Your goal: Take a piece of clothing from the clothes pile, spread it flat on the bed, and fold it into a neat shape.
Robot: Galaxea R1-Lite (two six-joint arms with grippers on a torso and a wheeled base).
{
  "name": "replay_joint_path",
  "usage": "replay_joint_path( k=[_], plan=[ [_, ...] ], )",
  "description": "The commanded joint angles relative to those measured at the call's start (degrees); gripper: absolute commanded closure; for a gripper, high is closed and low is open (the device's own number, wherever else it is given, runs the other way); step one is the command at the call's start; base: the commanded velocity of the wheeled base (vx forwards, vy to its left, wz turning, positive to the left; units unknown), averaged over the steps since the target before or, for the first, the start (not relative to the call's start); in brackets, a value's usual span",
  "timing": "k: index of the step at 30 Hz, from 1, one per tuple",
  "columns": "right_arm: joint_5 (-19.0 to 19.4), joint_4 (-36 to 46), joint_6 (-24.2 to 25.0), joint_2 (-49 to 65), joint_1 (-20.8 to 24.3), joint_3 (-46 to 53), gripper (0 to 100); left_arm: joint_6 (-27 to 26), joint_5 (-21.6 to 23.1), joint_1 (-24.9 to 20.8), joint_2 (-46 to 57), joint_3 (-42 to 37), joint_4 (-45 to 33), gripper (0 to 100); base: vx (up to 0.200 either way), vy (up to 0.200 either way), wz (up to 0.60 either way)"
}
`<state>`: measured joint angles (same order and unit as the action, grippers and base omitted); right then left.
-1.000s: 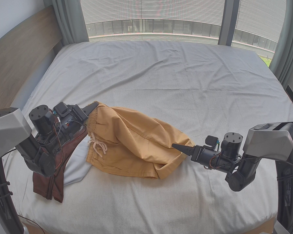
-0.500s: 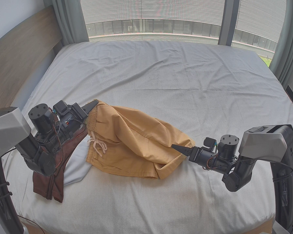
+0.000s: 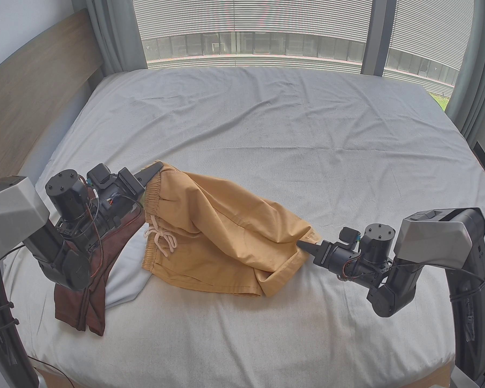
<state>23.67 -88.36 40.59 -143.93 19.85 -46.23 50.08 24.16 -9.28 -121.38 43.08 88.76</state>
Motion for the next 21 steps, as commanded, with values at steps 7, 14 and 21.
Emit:
replay_joint_path(
  k=[7,14,21],
  plan=[
    [0.3,-0.1,0.1,10.1,-0.9,7.3,100,0.2,0.1,-0.3,1.7,-0.2,0.0,100,0.000,0.000,0.00],
    [2.5,0.0,-0.1,21.1,-1.7,14.1,100,0.3,0.1,-1.8,4.4,-0.5,0.0,100,0.000,0.000,0.00],
    [5.9,0.0,-0.3,25.5,-6.1,15.7,100,0.4,0.0,-2.2,7.5,-0.5,0.0,100,0.000,0.000,0.00]
  ],
)
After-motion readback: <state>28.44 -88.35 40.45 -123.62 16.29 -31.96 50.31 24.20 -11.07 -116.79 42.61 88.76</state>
